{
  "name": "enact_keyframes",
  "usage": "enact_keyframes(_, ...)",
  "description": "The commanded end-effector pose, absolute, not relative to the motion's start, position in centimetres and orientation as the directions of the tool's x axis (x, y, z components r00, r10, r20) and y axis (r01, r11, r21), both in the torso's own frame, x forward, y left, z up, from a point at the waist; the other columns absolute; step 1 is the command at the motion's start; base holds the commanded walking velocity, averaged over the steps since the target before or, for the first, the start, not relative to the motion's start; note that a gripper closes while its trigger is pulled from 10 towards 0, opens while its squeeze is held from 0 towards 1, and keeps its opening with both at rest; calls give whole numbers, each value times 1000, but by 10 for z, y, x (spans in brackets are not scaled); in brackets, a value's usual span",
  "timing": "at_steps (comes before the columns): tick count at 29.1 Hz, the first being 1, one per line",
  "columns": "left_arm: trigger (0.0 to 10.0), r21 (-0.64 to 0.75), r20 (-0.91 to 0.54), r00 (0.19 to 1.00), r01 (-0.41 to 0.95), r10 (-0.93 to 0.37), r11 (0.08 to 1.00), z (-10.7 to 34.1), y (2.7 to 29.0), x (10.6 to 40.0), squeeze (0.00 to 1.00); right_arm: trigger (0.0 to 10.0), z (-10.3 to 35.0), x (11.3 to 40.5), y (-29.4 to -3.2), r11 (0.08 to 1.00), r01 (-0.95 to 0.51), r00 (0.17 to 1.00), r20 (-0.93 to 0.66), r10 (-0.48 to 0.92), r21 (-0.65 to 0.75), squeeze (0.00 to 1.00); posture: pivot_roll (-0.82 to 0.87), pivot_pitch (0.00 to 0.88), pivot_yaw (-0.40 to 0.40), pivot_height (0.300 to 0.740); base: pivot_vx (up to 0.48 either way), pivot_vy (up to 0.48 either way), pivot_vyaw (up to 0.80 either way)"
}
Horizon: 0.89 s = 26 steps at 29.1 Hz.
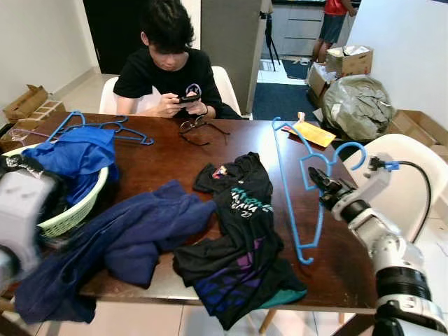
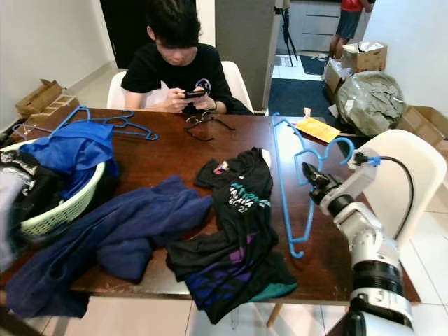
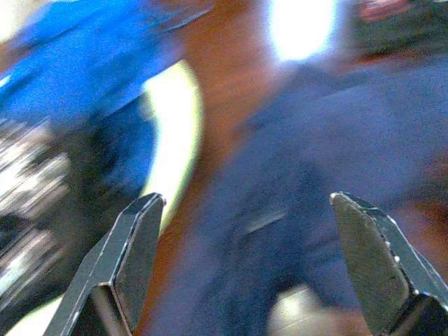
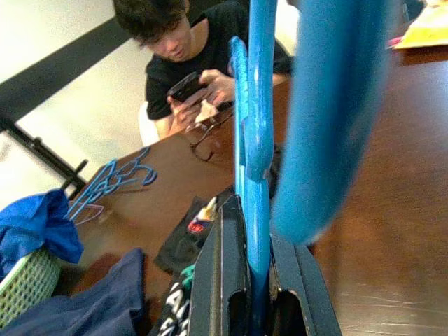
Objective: Hang hanger
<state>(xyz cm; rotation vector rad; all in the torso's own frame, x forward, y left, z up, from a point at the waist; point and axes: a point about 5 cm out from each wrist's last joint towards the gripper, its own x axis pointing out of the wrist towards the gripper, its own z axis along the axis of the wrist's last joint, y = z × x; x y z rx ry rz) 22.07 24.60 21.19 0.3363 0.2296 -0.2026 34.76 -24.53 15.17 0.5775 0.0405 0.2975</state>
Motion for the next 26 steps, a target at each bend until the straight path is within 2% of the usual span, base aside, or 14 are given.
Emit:
enact_keyframes(1,10000,276,-263,942,283,-211,919,204,223,225,1000,10000,150,347,-249,796,-250,961,38,275,551,0,66,0,-40,735,0,0,0)
enact_keyframes(4,10000,276,-263,942,283,-211,919,204,223,225,1000,10000,150,347,-249,796,-250,961,38,275,551,0,66,0,-40,735,0,0,0)
enact_keyframes(5,10000,316,-320,914,350,-248,882,188,201,227,553,10000,150,347,-250,798,-248,961,36,274,549,0,60,0,-34,735,0,0,0)
enact_keyframes(6,10000,316,-320,914,350,-248,882,188,201,227,553,10000,150,347,-250,798,-248,961,36,274,549,0,60,0,-34,735,0,0,0)
enact_keyframes(7,10000,411,-394,891,391,-226,823,173,193,223,0,10000,150,346,-250,798,-247,961,36,273,550,0,67,0,-34,735,0,0,0)
enact_keyframes(9,10000,411,-394,891,391,-226,823,173,193,223,0,10000,150,346,-250,798,-247,961,36,273,550,0,67,0,-34,735,0,0,0)
enact_keyframes(11,10000,520,-525,839,450,-145,726,159,202,208,0,10000,150,346,-250,796,-246,962,36,272,553,0,78,0,-36,735,0,0,0)
enact_keyframes(15,10000,535,-572,813,469,-107,703,160,211,201,0,10000,150,347,-250,795,-247,961,36,273,554,0,78,0,-36,735,0,0,0)
enact_keyframes(16,10000,522,-631,769,516,-99,679,162,215,191,0,10000,150,347,-250,794,-248,961,36,275,555,0,90,0,-40,735,0,0,0)
enact_keyframes(17,10000,522,-631,769,516,-99,679,162,215,191,0,10000,150,347,-250,794,-248,961,36,275,555,0,90,0,-40,735,0,0,0)
enact_keyframes(20,10000,488,-751,658,616,-64,619,166,216,172,0,10000,150,347,-249,793,-251,959,32,280,555,0,95,0,-37,735,0,0,0)
enact_keyframes(26,10000,517,-760,650,600,6,610,168,225,169,0,10000,149,347,-249,794,-250,959,30,281,555,0,96,0,-37,735,0,0,0)
